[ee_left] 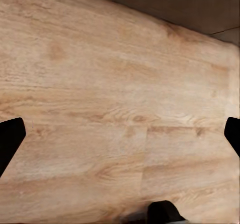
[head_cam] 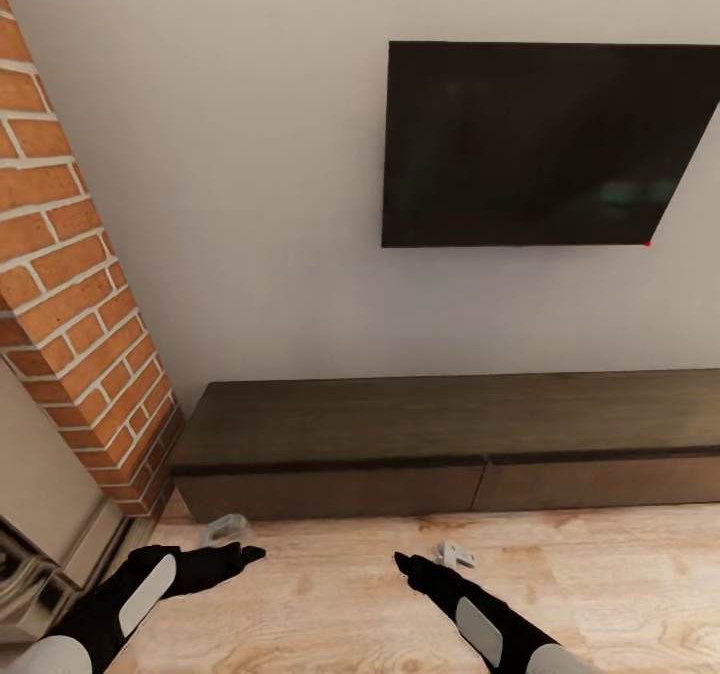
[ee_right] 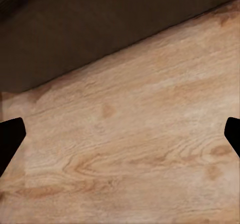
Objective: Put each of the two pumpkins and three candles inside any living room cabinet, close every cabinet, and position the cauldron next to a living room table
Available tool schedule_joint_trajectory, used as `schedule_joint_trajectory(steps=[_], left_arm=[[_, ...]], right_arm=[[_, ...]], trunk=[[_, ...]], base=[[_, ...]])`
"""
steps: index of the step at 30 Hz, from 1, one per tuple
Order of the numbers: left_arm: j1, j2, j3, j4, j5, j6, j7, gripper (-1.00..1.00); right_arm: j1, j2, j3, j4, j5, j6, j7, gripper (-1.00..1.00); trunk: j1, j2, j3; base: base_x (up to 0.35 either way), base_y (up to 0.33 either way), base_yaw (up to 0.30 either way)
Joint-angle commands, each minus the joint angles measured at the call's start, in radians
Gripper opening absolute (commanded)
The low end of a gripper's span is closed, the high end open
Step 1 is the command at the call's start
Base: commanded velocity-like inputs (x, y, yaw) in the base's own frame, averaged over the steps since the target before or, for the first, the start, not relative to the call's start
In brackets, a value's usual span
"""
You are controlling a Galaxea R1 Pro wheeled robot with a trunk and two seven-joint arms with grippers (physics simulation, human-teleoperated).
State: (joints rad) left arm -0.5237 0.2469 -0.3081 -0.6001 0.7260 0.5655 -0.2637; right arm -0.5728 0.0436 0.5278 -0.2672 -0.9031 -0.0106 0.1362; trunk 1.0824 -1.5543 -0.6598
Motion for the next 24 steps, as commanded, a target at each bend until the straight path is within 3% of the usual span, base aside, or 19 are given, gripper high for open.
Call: schedule_joint_trajectory(steps=[1,5,9,12,14,15,18,24], left_arm=[[-0.001,0.008,0.007,-0.013,0.008,0.014,-0.009,1.00],[-0.013,0.032,0.087,-0.060,0.024,0.103,-0.037,1.00],[-0.031,0.052,0.128,-0.071,0.028,0.198,-0.046,1.00],[-0.037,0.064,0.165,-0.072,0.033,0.234,-0.065,1.00],[-0.038,0.067,0.189,-0.072,0.041,0.271,-0.100,1.00],[-0.039,0.068,0.196,-0.073,0.046,0.300,-0.126,1.00],[-0.039,0.068,0.204,-0.073,0.056,0.378,-0.219,1.00],[-0.037,0.071,0.197,-0.074,0.060,0.425,-0.461,1.00]], right_arm=[[-0.001,-0.007,-0.005,0.001,-0.020,-0.002,0.014,1.00],[-0.001,-0.024,-0.041,0.001,-0.055,-0.015,0.044,1.00],[-0.001,-0.038,-0.079,0.002,-0.063,-0.019,0.049,1.00],[-0.001,-0.057,-0.170,0.001,-0.077,-0.021,0.064,1.00],[-0.001,-0.065,-0.284,0.001,-0.103,-0.021,0.103,1.00],[-0.001,-0.067,-0.338,0.001,-0.110,-0.021,0.126,1.00],[-0.001,-0.068,-0.425,0.001,-0.118,-0.032,0.162,1.00],[-0.001,-0.067,-0.473,0.001,-0.127,-0.090,0.228,1.00]], trunk=[[0.000,0.000,-0.001],[0.000,0.000,-0.001],[0.000,0.000,-0.001],[0.000,0.000,-0.001],[0.000,0.000,-0.001],[0.000,0.000,-0.001],[0.000,0.000,-0.001],[0.000,0.000,-0.001]], base=[[0.000,0.000,0.000],[0.000,0.000,0.000],[0.000,0.000,0.000],[0.000,0.000,0.000],[0.000,0.000,0.000],[0.000,0.000,0.000],[0.000,0.000,0.000],[0.000,0.000,0.000]])
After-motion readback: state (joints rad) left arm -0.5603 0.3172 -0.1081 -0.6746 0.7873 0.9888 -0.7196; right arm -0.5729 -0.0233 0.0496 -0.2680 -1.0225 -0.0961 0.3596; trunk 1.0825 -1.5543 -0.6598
